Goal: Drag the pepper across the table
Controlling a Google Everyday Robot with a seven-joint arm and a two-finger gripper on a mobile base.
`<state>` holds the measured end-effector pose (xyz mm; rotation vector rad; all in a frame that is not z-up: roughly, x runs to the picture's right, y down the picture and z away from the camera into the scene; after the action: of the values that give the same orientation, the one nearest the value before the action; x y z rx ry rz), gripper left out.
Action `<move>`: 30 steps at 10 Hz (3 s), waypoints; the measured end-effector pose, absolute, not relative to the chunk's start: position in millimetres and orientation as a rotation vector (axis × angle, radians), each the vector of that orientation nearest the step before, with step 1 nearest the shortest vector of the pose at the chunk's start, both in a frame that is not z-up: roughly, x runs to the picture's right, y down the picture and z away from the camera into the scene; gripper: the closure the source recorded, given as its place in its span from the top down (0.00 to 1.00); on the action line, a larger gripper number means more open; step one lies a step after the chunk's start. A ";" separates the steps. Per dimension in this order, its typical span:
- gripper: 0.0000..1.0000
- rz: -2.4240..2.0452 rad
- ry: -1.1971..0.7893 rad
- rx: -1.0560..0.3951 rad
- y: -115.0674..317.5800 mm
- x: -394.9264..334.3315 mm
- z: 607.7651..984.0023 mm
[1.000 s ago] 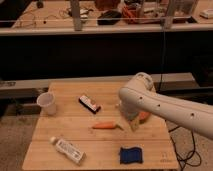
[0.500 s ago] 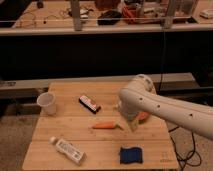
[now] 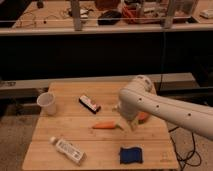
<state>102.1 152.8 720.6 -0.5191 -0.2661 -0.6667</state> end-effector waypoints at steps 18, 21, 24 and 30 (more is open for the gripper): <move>0.80 -0.978 -0.327 -0.489 161.4 94.6 750.9; 0.80 -1.036 -0.336 -0.484 167.1 94.9 757.2; 0.80 -1.079 -0.341 -0.477 171.3 96.5 763.2; 0.80 -1.163 -0.360 -0.456 179.0 93.8 776.4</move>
<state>93.8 179.0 776.4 -0.4557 -0.3603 -1.1633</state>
